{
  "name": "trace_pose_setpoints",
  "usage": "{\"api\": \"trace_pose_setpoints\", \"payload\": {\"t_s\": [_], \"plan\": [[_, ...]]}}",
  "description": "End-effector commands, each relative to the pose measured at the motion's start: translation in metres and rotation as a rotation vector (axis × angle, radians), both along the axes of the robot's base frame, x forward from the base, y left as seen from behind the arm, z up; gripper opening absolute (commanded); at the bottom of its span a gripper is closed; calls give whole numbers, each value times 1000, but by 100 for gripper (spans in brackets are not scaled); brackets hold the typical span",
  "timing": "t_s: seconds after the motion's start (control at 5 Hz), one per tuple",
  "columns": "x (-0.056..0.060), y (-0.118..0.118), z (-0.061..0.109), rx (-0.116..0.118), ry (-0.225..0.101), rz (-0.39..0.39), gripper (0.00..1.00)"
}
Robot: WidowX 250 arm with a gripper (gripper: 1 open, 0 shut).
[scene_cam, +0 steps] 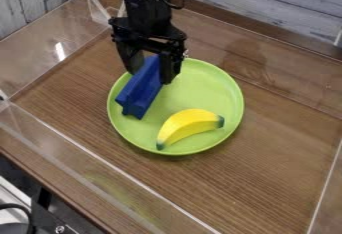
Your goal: Remove the blue object from inside the green plate and put it on the table
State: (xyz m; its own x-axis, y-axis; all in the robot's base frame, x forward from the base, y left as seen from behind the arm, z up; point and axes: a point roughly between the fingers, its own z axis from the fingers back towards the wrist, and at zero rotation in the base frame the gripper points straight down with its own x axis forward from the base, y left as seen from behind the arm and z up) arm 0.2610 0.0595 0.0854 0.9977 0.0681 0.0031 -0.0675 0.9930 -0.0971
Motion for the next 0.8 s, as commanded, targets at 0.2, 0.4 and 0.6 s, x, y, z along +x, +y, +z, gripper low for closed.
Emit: {"api": "trace_pose_setpoints", "payload": {"t_s": [0.2, 0.4, 0.6], "plan": [[3, 3, 9, 2, -46, 14, 100], [4, 3, 8, 0, -48, 17, 100], [4, 4, 7, -2, -50, 20, 100]]}}
